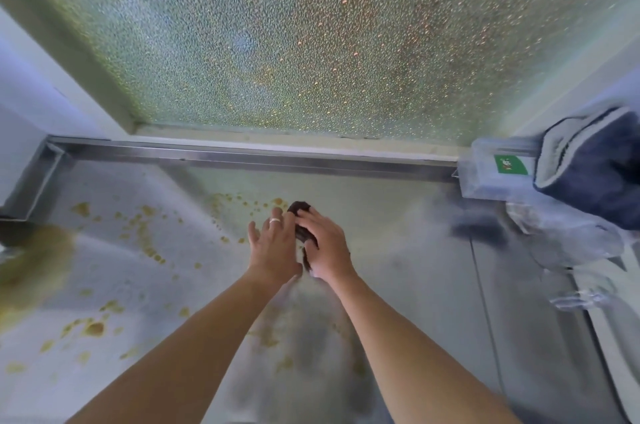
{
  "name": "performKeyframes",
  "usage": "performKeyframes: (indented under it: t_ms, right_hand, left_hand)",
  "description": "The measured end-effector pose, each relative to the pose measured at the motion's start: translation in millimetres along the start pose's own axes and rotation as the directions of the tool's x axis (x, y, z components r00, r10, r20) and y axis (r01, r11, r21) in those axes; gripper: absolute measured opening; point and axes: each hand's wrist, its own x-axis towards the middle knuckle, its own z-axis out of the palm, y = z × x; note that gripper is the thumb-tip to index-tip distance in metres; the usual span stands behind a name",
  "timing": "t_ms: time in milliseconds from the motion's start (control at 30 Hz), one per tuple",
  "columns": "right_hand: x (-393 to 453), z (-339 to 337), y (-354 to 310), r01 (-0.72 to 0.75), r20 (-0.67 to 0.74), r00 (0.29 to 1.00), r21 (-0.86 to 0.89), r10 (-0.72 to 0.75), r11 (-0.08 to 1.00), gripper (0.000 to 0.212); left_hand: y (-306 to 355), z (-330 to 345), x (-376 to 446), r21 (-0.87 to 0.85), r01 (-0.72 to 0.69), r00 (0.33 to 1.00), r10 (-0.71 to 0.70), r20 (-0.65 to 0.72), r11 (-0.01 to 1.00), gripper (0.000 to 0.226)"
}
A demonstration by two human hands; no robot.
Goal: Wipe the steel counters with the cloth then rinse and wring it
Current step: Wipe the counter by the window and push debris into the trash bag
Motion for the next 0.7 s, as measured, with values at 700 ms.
performKeyframes:
  t_ms: [700]
  right_hand:
    - [-55.9,-55.7,69.7,-0.203,-0.219,0.964,-0.235,0.151,0.951,0.065]
  left_hand:
    - [9.5,-4.0,-18.0,0.108,-0.092,0.988,0.078,0.131,0.99,0.092]
